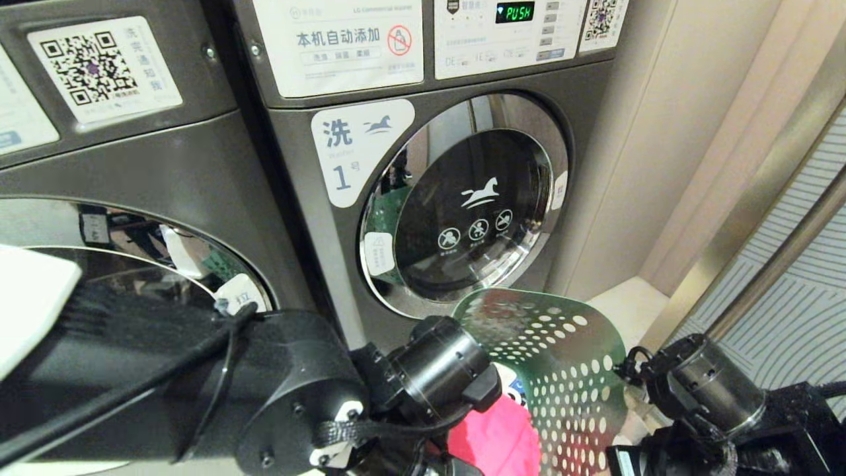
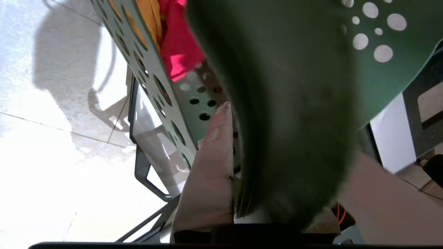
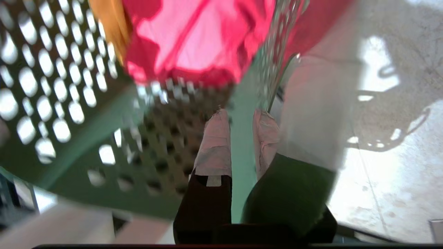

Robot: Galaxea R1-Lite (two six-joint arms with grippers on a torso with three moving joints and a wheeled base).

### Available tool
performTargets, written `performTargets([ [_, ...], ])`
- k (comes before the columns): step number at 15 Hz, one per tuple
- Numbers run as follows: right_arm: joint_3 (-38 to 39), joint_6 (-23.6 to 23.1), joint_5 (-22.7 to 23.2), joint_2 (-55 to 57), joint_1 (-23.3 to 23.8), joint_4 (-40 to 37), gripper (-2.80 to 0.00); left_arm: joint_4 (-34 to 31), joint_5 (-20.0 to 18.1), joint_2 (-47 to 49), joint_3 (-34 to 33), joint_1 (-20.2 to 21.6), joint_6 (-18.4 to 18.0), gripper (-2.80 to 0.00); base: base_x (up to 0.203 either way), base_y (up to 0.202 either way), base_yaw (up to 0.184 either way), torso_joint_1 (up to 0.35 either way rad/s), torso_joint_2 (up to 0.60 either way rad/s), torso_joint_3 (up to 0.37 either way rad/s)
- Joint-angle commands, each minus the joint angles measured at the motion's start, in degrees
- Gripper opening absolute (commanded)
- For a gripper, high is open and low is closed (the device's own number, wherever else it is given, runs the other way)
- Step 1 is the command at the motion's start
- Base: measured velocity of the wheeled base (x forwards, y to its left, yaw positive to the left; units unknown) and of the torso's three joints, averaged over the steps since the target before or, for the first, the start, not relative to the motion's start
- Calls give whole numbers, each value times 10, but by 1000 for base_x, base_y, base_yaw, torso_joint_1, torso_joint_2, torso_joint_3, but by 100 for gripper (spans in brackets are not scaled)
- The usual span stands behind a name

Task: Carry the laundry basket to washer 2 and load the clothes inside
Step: Pick up the clothes basket and put it beside the washing machine

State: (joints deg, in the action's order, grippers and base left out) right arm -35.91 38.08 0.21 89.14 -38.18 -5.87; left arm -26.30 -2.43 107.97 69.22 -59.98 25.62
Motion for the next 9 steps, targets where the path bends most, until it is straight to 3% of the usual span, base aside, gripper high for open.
performTargets([
  [1,-6,1,-1,27,32,22,-280,-2,2,28,19,0,1,-280,0,0,0,2,3,-204],
  [6,-31,1,-3,70,64,29,-280,-35,4,66,80,0,2,-280,0,0,0,3,3,-197],
  [9,-58,1,-29,91,86,29,-280,-37,4,96,119,0,1,-280,0,0,0,-1,1,-200],
])
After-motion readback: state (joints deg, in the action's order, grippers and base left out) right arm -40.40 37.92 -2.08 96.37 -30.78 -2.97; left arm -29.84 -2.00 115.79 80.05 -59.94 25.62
